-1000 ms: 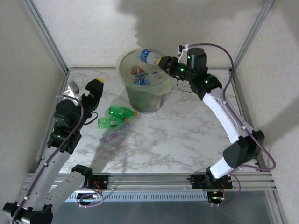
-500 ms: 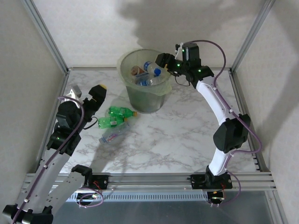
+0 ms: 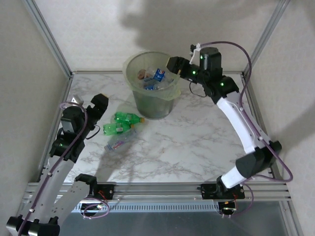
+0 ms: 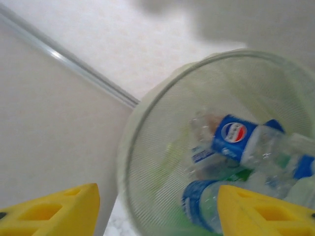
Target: Put the plastic bottles in the bin
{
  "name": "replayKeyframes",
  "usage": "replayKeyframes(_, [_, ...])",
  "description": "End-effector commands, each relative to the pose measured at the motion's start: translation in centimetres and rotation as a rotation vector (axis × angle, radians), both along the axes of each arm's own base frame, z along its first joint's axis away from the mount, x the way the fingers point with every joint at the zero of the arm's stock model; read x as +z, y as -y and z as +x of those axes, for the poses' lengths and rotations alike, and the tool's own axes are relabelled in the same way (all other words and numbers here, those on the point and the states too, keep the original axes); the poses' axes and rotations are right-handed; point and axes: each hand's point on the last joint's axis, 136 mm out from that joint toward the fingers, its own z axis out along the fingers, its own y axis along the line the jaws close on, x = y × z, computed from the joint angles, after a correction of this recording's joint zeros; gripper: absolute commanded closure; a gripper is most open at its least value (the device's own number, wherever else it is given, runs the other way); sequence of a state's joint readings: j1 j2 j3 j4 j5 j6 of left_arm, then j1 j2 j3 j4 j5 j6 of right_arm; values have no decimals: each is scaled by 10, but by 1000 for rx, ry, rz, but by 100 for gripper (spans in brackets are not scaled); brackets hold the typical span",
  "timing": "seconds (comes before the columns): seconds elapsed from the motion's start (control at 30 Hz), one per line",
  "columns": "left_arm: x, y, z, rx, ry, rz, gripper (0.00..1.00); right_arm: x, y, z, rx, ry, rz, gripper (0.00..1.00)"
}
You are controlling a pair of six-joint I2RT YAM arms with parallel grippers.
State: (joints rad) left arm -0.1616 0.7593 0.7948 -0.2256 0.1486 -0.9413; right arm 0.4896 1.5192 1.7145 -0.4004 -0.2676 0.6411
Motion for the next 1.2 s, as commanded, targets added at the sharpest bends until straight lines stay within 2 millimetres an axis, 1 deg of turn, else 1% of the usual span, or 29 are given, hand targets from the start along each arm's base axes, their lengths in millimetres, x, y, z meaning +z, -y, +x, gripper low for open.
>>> replayKeyframes(0.0, [-36,-15,1,52,-103,25,13,0,-14,-40,57,57,-37,36])
replayKeyframes(0.07, [-57,-18,3,52,-151,11,16,-10,-21,-63,80,61,-54,37])
replayKeyframes(0.13, [-77,-21,4,54,-197,-6,19,-25,-24,-80,78,57,-77,36])
replayKeyframes(0.17, [-87,-22,4,53,-218,-20,21,-31,-32,-97,108,54,-81,36])
replayKeyframes(0.23, [-103,-24,3,60,-256,-45,23,-45,-36,-115,125,39,-87,34])
replayKeyframes(0.33, [-121,-27,-2,81,-302,-70,23,-66,-38,-134,131,9,-98,32])
replayKeyframes(0.43, [-131,-29,-7,93,-340,-67,25,-85,-37,-147,129,-25,-100,31])
replayKeyframes(0.5, [-137,-30,-13,95,-365,-44,26,-96,-37,-151,127,-46,-93,31])
replayKeyframes(0.6, [-145,-31,-22,74,-386,5,25,-105,-36,-156,126,-60,-78,30])
replayKeyframes(0.77, [-170,-31,-29,37,-426,72,18,-110,-37,-155,120,-63,-70,27])
replayKeyframes(0.83, [-180,-29,-30,22,-433,86,16,-110,-39,-155,128,-62,-66,26])
replayKeyframes(0.93, [-189,-22,-28,-14,-435,78,15,-111,-41,-155,132,-66,-66,26])
replayKeyframes(1.03, [-190,-13,-24,-56,-427,101,13,-114,-40,-155,131,-72,-67,25])
replayKeyframes(1.17, [-194,-8,-22,-88,-449,199,11,-117,-40,-155,128,-75,-64,25])
